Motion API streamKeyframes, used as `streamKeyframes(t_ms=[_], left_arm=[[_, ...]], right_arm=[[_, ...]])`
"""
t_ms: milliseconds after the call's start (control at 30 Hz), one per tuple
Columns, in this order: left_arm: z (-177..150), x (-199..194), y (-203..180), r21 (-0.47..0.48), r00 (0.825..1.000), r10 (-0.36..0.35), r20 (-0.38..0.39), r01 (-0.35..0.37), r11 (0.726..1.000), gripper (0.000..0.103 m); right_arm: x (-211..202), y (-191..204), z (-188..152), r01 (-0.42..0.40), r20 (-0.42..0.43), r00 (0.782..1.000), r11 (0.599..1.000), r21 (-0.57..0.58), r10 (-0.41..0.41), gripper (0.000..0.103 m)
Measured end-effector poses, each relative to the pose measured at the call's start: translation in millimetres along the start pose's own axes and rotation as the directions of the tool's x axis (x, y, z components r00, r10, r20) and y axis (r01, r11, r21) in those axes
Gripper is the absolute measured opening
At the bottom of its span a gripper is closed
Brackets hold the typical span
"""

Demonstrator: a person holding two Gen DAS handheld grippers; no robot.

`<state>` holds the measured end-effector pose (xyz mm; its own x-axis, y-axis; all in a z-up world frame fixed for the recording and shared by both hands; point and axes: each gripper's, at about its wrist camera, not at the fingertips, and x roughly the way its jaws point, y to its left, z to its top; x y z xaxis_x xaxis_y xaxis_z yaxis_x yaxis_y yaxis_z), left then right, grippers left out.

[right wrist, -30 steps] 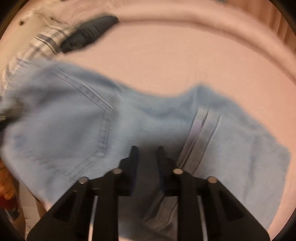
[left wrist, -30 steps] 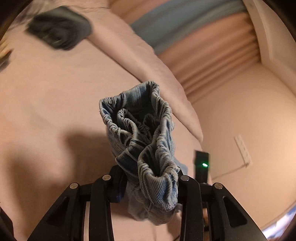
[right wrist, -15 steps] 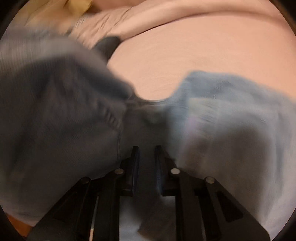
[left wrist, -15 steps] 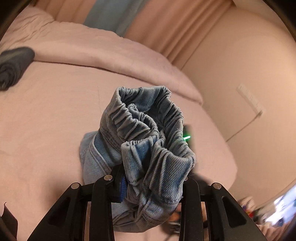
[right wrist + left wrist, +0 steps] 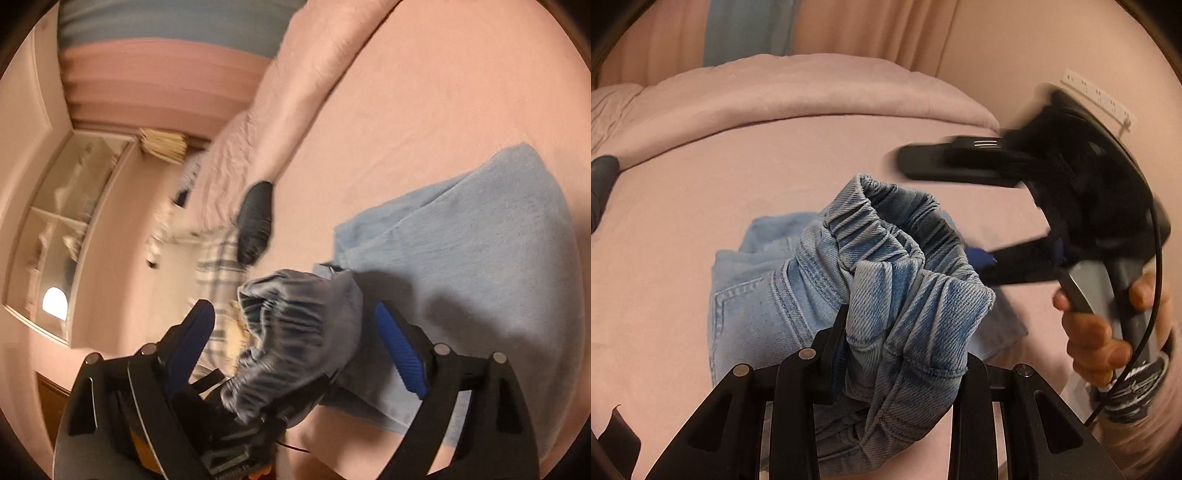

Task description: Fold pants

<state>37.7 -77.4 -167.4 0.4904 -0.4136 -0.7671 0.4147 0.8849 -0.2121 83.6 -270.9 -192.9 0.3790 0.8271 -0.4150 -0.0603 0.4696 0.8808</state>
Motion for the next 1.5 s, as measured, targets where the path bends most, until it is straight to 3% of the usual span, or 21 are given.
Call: streamKeyframes(t_ms=[33, 100, 200, 367, 467, 767, 867, 967, 1033, 1167, 1267, 1367, 1500], left_arm=[[-1, 1, -2, 0.013, 1.0, 0.01, -0.003, -0.01, 1.0, 0.03], [-4, 2, -5, 0.005, 1.0, 0.022, -0.013, -0.022, 1.0, 0.03], [4, -6, -8, -0.002, 1.0, 0.017, 0.016, -0.017, 1.0, 0.029], [21, -15, -34, 0.077, 0.998, 0.02, 0.064, -0.025, 0.997, 0.029], [25, 2, -46, 0.083, 0.999, -0.009, 0.039, 0.006, 0.997, 0.029], [19, 66, -80, 0.178, 0.995, 0.054, -0.078, -0.04, 0.983, 0.031], [19, 69, -86, 0.215, 0.994, 0.076, -0.079, -0.058, 0.975, 0.037], [17, 76, -96, 0.254, 0.993, 0.082, -0.09, -0.057, 0.966, 0.051], [12, 71, -100, 0.233, 0.992, 0.016, -0.122, 0.013, 0.972, 0.062], [2, 43, -98, 0.166, 0.983, -0.129, -0.129, 0.15, 0.975, 0.063], [-1, 15, -74, 0.06, 0.969, -0.233, -0.079, 0.238, 0.969, 0.063], [-4, -6, -50, 0.003, 0.98, -0.201, -0.015, 0.201, 0.98, 0.063], [-3, -8, -27, -0.034, 0.992, -0.127, 0.016, 0.127, 0.991, 0.063]], right_arm=[[6, 1, 1, 0.038, -0.023, 0.999, 0.999, -0.002, -0.038, 0.085], [16, 1, 4, 0.065, -0.066, 0.996, 0.998, -0.016, -0.066, 0.055], [22, 11, 12, 0.085, -0.065, 0.994, 0.995, -0.055, -0.088, 0.038], [2, 27, 31, 0.03, -0.042, 0.998, 0.991, -0.127, -0.035, 0.035], [-9, 20, 40, 0.04, -0.015, 0.999, 0.99, -0.139, -0.042, 0.035], [-39, -63, 43, 0.078, 0.019, 0.997, 0.997, -0.01, -0.078, 0.037], [-44, -81, 40, 0.034, 0.04, 0.999, 0.999, 0.033, -0.035, 0.038], [-47, -86, 38, 0.017, 0.045, 0.999, 0.999, 0.035, -0.018, 0.043], [-55, -90, 37, 0.057, 0.066, 0.996, 0.998, 0.041, -0.059, 0.055], [-79, -95, 32, 0.135, 0.113, 0.983, 0.989, 0.064, -0.141, 0.056], [-105, -82, 25, 0.234, 0.179, 0.956, 0.972, 0.018, -0.234, 0.055], [-124, -49, 18, 0.285, 0.245, 0.934, 0.956, -0.066, -0.261, 0.05], [-116, 1, 10, 0.233, 0.229, 0.956, 0.948, -0.214, -0.184, 0.043]])
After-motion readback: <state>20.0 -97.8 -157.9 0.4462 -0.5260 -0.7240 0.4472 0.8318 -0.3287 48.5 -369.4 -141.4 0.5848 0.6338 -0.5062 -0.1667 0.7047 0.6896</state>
